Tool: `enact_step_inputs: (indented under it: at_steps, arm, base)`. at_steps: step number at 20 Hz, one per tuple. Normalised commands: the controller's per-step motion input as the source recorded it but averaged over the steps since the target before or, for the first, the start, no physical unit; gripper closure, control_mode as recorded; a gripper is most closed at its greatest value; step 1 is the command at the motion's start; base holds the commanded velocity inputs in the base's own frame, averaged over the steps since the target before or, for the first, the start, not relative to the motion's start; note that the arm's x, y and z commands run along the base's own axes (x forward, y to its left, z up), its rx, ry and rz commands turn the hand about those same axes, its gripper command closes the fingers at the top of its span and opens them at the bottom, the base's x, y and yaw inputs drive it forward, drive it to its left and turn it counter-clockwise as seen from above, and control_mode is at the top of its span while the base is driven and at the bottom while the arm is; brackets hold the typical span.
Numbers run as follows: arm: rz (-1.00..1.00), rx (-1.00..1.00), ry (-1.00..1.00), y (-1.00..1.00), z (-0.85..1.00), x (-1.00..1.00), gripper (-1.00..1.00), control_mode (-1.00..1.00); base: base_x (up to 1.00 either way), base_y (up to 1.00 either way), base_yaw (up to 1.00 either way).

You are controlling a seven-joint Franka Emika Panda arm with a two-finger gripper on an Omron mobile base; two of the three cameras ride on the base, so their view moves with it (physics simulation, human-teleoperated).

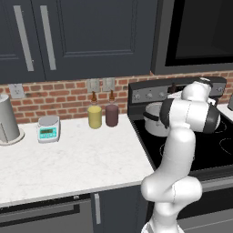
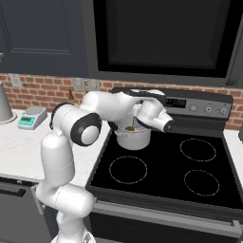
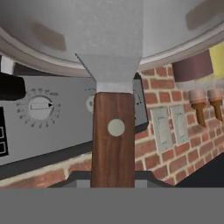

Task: Put the lime and avocado in the pot. Retrieve the spatula and lightly stir the vegetables in the pot.

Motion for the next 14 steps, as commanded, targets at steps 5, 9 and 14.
enact_step_inputs:
  at_steps: [5,9,14]
  arm:
    - [0.00,0.04,0.00,0.39,0.05,0.01,1.00,-1.00]
    - [0.00,0.04,0.00,0.28,0.00,0.00,1.00,-1.00]
    - [0.00,0.01,0.00,0.07,-0.01,0.07,1.00,-1.00]
  base:
    - [0.00,0.00,0.00]
    - [0.00,0.00,0.00]
    - [0.00,0.00,0.00]
